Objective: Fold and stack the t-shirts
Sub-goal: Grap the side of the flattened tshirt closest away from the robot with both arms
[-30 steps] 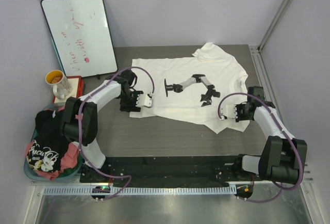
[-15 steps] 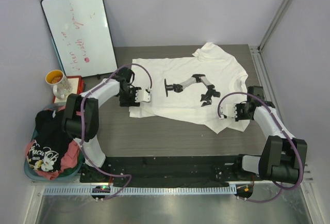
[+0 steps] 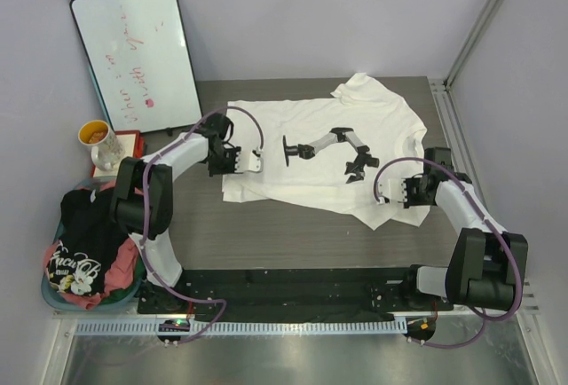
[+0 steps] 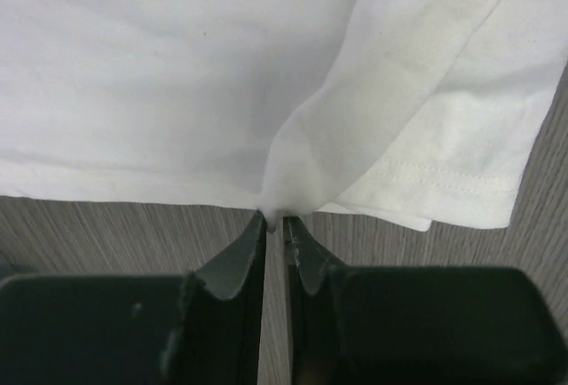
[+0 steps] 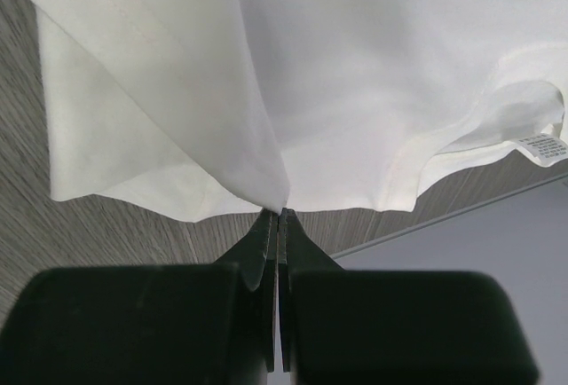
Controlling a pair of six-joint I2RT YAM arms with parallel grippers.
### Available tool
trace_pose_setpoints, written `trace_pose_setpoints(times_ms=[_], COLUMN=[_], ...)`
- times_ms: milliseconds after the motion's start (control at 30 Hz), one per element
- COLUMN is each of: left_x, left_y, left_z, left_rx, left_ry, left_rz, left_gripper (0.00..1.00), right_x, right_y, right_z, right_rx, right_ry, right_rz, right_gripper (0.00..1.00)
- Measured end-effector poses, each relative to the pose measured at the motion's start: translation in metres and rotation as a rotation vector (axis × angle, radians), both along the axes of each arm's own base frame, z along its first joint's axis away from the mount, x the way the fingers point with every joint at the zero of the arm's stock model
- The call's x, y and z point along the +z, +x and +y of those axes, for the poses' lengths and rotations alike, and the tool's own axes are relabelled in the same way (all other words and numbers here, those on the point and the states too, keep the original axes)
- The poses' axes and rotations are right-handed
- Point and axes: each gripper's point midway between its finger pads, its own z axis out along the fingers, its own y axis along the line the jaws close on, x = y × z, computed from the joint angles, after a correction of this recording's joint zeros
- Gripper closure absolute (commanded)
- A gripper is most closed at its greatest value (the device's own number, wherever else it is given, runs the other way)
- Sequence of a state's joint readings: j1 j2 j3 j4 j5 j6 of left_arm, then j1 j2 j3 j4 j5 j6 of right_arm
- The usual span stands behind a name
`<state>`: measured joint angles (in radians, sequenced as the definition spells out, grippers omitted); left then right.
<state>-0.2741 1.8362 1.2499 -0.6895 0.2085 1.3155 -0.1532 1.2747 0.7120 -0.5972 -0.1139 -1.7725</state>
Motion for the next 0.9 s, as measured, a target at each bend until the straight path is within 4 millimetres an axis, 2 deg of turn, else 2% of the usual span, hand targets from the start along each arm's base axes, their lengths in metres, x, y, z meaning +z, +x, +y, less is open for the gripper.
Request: trace_pose_setpoints(times_ms=[33, 67, 267, 567, 733, 900], left_x=[0.001, 0.002, 0.007, 0.011, 0.028, 0.065], left_y=[0.000, 0.001, 0.001, -0.011, -0.017, -0.028], left_z=[-0.001, -0.001, -0.006, -0.002, 0.003, 0.006], left_rx=[-0.001, -0.002, -0.010, -0.028, -0.046, -0.075], left_ry=[-0.003, -0.005, -0.025, -0.023, -0.031, -0.043], left_rz=[0.000, -0.002, 0.006, 0.068, 0.082, 0.066], left_gripper=[0.99, 1.00, 1.00, 1.00, 1.00, 1.00], right_x=[0.000, 0.000, 0.001, 0.001, 0.003, 0.015], right_y=[0.000, 0.001, 0.002, 0.001, 0.002, 0.013], right_z=[0.000, 0.000, -0.001, -0.002, -0.004, -0.005], right_rx=[0.000, 0.000, -0.005, -0.018, -0.031, -0.049], right_ry=[0.000, 0.000, -0.005, -0.007, -0.008, -0.004], right_rz=[0.000, 0.000, -0.005, -0.005, -0.009, -0.042], right_gripper=[0.99, 0.99, 0.99, 0.99, 0.99, 0.99])
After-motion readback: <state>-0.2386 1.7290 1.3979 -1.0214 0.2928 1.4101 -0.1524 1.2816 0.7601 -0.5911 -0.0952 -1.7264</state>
